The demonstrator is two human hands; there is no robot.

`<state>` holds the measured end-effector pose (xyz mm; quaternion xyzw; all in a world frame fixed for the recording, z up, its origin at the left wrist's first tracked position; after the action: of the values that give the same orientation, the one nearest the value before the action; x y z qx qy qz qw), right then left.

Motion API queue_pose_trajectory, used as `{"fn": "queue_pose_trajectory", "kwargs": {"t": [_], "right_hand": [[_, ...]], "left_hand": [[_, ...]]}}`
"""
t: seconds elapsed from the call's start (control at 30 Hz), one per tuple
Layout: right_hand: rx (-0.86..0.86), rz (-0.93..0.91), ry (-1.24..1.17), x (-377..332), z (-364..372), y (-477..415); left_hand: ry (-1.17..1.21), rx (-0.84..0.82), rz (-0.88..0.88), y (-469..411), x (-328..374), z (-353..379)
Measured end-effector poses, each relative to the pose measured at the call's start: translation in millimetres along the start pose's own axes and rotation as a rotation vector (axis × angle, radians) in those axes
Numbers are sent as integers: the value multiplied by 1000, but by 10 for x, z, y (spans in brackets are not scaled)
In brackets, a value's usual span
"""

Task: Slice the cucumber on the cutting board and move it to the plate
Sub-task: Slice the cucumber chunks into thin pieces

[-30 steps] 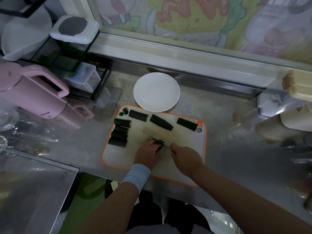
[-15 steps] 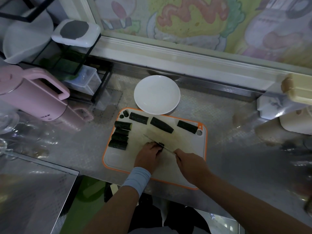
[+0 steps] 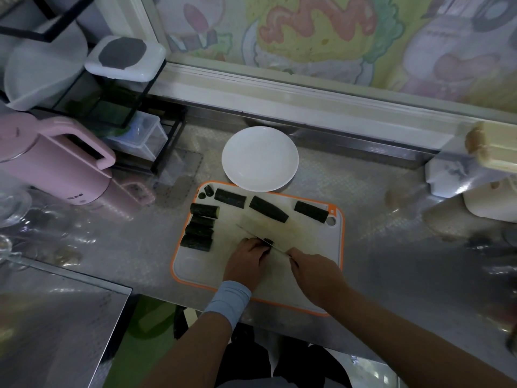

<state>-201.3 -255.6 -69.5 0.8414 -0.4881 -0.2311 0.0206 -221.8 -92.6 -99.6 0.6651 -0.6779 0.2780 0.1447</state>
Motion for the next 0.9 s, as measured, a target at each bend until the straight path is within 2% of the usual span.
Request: {"fn": "queue_pose_trajectory", "kwargs": {"t": [0.37,0.9], "right_hand": [[-7,12,22,-117,44,-135],[-15,28,-6,10,49,40]], "left_hand": [[12,28,32,4,10,-21],[24,10,-40,10,10,-38]]}}
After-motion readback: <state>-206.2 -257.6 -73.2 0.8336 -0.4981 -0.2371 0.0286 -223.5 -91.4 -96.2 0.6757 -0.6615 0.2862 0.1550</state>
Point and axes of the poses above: each hand's wrist, its own y-axis away from the middle knuckle, its own z-axis out of the palm, x = y × z, the point moved 5 cm from there along -y, towards the middle knuckle
